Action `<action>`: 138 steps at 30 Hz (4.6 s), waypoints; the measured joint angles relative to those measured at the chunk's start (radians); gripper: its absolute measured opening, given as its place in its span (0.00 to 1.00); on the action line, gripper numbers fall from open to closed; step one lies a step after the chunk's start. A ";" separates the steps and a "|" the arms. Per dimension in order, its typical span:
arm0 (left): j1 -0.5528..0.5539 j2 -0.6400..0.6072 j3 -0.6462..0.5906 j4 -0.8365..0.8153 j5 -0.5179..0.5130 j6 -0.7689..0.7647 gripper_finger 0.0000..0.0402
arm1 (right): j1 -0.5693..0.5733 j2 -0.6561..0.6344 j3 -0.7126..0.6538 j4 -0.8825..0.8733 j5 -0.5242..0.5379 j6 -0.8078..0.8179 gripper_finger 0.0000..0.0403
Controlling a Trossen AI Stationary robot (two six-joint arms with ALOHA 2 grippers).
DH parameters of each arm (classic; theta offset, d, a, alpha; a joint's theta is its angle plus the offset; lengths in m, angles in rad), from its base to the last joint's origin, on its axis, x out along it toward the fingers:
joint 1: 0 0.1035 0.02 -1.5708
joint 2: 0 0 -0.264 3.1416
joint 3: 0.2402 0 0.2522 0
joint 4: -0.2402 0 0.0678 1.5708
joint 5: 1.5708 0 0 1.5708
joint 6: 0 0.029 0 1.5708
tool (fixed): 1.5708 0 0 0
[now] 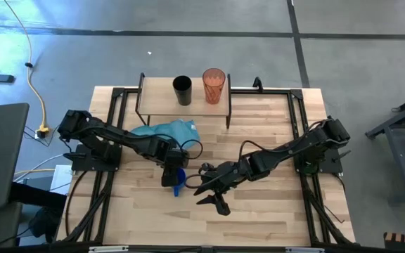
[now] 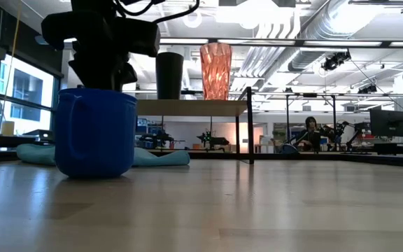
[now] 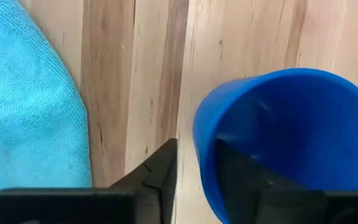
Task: Stack small to large cups/mugs on shelf
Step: Put the blue cup on the shelf
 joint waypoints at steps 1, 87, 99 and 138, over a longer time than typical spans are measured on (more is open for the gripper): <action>0.000 0.000 0.000 0.000 0.000 0.000 0.19 | 0.000 0.000 0.000 0.000 0.000 0.000 0.36; 1.008 -0.143 0.491 -0.432 0.003 0.850 0.00 | -0.114 -0.537 0.000 -0.314 0.264 -0.236 0.36; 1.008 -0.002 0.714 -0.529 0.011 0.909 0.00 | -0.114 -0.585 0.000 -0.358 0.267 -0.229 0.36; 1.066 0.130 0.803 -0.665 0.076 0.920 0.00 | -0.113 -0.585 0.000 -0.459 0.259 -0.209 0.36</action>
